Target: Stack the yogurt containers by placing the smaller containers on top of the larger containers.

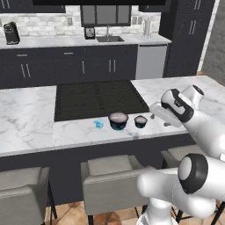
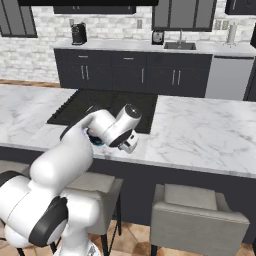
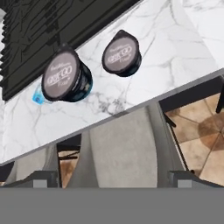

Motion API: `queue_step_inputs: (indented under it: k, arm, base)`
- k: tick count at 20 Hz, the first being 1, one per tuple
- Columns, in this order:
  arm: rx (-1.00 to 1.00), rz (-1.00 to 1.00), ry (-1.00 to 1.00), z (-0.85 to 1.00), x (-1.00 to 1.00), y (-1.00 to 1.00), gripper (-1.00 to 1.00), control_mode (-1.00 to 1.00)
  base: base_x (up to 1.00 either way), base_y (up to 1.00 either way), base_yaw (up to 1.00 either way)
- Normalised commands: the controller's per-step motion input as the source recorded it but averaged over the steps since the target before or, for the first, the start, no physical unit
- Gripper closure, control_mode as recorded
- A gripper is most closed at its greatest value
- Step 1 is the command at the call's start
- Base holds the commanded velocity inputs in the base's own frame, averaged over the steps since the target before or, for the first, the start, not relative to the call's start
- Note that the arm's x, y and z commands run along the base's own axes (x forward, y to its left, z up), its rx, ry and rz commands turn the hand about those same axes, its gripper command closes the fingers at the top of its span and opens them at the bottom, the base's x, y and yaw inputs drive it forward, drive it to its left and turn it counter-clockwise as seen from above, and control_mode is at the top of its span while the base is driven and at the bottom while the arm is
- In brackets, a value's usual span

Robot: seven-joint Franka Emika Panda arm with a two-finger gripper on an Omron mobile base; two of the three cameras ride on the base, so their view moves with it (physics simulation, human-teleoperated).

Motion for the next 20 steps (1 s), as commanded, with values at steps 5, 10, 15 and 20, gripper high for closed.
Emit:
queue_step_inputs:
  k: [5, 10, 15, 20]
  arm:
    - [0.00, -0.02, 0.00, -0.13, 0.10, 0.00, -1.00, -1.00]
    - [0.02, 0.00, 0.00, -0.04, 0.04, -0.07, -1.00, -1.00]
    - [0.03, 0.00, -0.01, -0.03, 0.10, -0.10, -1.00, -1.00]
    - [0.05, 0.00, -0.02, 0.00, 0.23, -0.05, -1.00, -1.00]
  base:
    - [0.00, 0.00, 0.00]
    - [0.00, 0.00, 0.00]
    - [0.00, 0.00, 0.00]
    - [0.00, 0.00, 0.00]
